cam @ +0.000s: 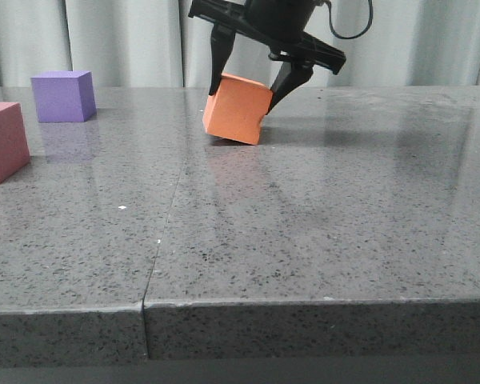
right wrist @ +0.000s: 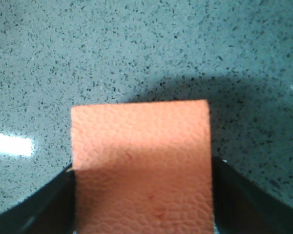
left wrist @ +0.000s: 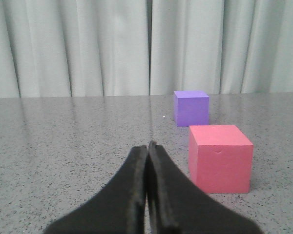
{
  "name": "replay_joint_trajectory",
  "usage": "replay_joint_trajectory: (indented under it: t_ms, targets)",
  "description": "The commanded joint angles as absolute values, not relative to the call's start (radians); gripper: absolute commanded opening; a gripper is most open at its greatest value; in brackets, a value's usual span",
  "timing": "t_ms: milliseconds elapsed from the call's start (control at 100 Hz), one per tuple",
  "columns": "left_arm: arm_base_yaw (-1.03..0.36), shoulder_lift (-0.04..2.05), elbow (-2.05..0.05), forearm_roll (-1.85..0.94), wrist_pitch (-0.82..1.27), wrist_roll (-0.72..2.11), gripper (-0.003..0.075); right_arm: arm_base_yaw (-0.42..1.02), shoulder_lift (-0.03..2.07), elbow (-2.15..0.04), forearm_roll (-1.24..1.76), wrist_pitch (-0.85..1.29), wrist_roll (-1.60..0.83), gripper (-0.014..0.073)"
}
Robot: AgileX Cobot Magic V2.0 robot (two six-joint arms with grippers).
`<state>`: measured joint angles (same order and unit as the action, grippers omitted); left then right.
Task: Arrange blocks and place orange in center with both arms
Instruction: 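Set the orange cube down at center, open and raise the right gripper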
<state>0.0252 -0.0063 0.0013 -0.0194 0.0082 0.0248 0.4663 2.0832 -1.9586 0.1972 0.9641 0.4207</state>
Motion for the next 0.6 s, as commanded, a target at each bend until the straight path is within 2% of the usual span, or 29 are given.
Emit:
replay_joint_trajectory:
  t_ms: [0, 590]
  targets:
    - [0.025, -0.033, 0.041, -0.027, -0.074, 0.025, -0.002, 0.464, 2.034, -1.987, 0.209, 0.935, 0.419, 0.0605]
    - [0.025, -0.033, 0.041, -0.027, -0.074, 0.025, -0.002, 0.466, 1.9, -1.987, 0.2, 0.998, 0.409, 0.0613]
